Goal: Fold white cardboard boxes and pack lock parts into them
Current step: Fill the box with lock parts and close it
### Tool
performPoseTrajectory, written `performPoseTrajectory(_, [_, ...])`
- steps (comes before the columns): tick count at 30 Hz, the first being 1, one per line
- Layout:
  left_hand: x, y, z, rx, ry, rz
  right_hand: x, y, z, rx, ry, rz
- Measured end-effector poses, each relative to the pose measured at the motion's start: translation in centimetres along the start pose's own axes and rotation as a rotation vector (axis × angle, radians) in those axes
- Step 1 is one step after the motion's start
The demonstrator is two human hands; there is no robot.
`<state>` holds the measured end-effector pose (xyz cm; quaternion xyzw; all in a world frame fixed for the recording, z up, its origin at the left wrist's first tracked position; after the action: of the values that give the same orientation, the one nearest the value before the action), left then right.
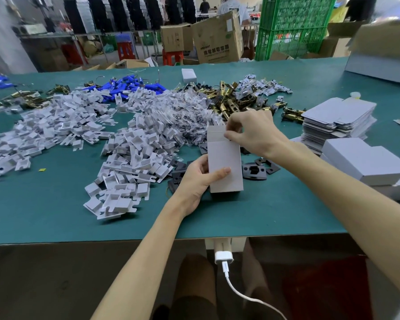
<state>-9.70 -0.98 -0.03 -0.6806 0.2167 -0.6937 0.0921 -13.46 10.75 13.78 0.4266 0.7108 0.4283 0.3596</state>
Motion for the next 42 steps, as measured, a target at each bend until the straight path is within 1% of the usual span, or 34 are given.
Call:
performPoseTrajectory(2, [0.0,-0.1,0.1,-0.003,0.002,-0.001,0.2,0.4,0.1,0.017,0.005,-0.009])
performPoseTrajectory(5, [0.0,-0.1,0.1,-0.006,0.003,-0.009,0.3,0.9,0.4,0.027,0.026,-0.132])
performPoseTrajectory(6, [0.0,0.0,0.2,-0.003,0.004,-0.013,0.1,0.7,0.4,-0.004,0.045,-0.120])
performPoseTrajectory(9, [0.0,0.0,0.2,0.007,0.010,-0.012,-0.7,-0.4,0.6,-0.111,0.106,0.052])
performPoseTrajectory(11, [0.0,0.0,0.2,0.010,0.011,-0.015,-1.2,-0.6,0.6,-0.152,0.138,0.136])
performPoseTrajectory(17, [-0.1,0.3,0.1,0.016,0.014,-0.033,-1.0,-1.3,0.2,-0.298,0.100,0.157])
performPoseTrajectory(21, [-0.1,0.2,0.0,0.010,0.008,-0.033,-0.9,-1.9,0.8,-0.327,0.150,0.233])
performPoseTrajectory(23, [-0.1,0.2,0.0,0.000,0.005,-0.028,-0.8,-2.1,1.1,-0.333,0.132,0.237])
performPoseTrajectory(24, [0.0,0.1,0.1,-0.004,0.004,-0.027,-0.8,-1.9,1.2,-0.305,0.112,0.212])
performPoseTrajectory(26, [0.0,0.0,0.1,-0.011,0.000,-0.027,-0.5,-1.7,1.4,-0.262,0.056,0.123])
performPoseTrajectory(29, [0.2,-0.1,0.2,-0.018,-0.004,-0.033,0.0,-2.0,2.1,-0.252,0.020,-0.001])
performPoseTrajectory(31, [0.4,-0.3,0.3,-0.022,-0.013,-0.028,0.4,-1.6,2.5,-0.145,0.010,-0.203])
performPoseTrajectory(33, [0.6,-0.5,0.3,-0.042,-0.030,-0.019,1.6,-1.3,3.3,-0.012,-0.066,-0.462])
performPoseTrajectory(34, [0.7,-0.6,0.2,-0.054,-0.039,-0.010,2.4,-1.7,3.8,0.011,-0.124,-0.566])
performPoseTrajectory(36, [0.7,-0.5,0.1,-0.053,-0.045,0.024,3.1,-3.6,4.9,-0.047,-0.221,-0.757])
performPoseTrajectory(38, [0.5,-0.3,-0.2,-0.037,-0.039,0.058,3.2,-5.7,5.9,-0.127,-0.264,-0.926])
performPoseTrajectory(40, [0.4,-0.3,-0.3,-0.037,-0.043,0.059,3.3,-6.8,6.5,-0.135,-0.294,-1.024])
performPoseTrajectory(42, [0.6,-0.2,-0.4,-0.028,-0.055,0.049,3.4,-7.3,6.8,-0.107,-0.319,-1.093])
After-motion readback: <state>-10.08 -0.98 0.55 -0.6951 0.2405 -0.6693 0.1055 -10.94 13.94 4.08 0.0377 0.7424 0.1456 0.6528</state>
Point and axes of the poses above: each hand's wrist, its own z-axis away from the middle knuckle, its own y-axis out of the back of the hand, x = y × z, the point moved 10 cm from there along -z, towards the middle knuckle, and after that the axes turned 11 degrees about z, right-handed, at the moved point
